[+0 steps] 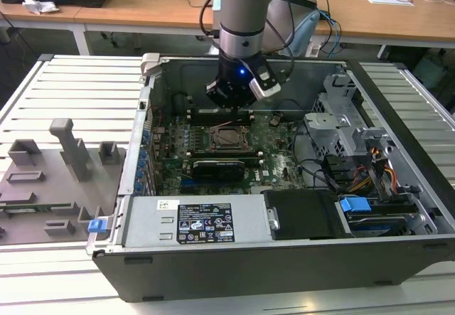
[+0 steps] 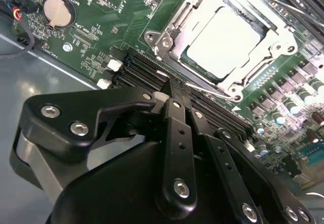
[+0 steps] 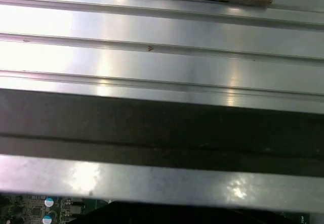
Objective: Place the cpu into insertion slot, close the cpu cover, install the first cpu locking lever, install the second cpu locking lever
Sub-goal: 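Install the first cpu locking lever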
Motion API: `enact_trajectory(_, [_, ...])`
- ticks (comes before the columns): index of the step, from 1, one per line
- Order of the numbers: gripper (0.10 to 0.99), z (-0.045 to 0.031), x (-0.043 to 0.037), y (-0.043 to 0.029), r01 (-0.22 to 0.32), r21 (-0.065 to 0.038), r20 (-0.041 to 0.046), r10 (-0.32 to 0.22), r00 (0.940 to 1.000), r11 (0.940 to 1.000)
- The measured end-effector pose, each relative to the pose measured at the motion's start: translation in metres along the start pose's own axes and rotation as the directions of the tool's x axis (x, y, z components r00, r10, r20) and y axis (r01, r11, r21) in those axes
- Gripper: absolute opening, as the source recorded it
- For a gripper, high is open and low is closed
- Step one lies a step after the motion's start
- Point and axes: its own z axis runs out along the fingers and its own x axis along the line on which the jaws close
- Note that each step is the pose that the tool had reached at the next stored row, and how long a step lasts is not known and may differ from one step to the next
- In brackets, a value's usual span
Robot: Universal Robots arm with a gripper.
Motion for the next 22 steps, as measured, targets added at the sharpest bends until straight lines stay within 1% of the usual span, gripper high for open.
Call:
enact_trajectory(4, [0.106, 0.0043, -0.0022, -0.0005, 0.0, 0.0, -0.0011, 0.0, 1.0, 1.0])
enact_trajectory(8, [0.106, 0.0106, -0.0031, -0.0011, 0.0, 0.0, -0.003, 0.0, 1.0, 1.0])
enact_trajectory(13, [0.106, 0.0137, -0.0043, -0.0015, -0.001, 0.002, -0.0064, 0.001, 1.0, 1.0])
enact_trajectory(18, [0.106, 0.0148, -0.0058, -0.0017, -0.001, 0.006, -0.0104, 0.001, 0.9999, 1.0])
enact_trajectory(22, [0.106, 0.0139, -0.0061, -0.0015, -0.001, 0.005, -0.0105, 0.001, 0.9999, 1.0])
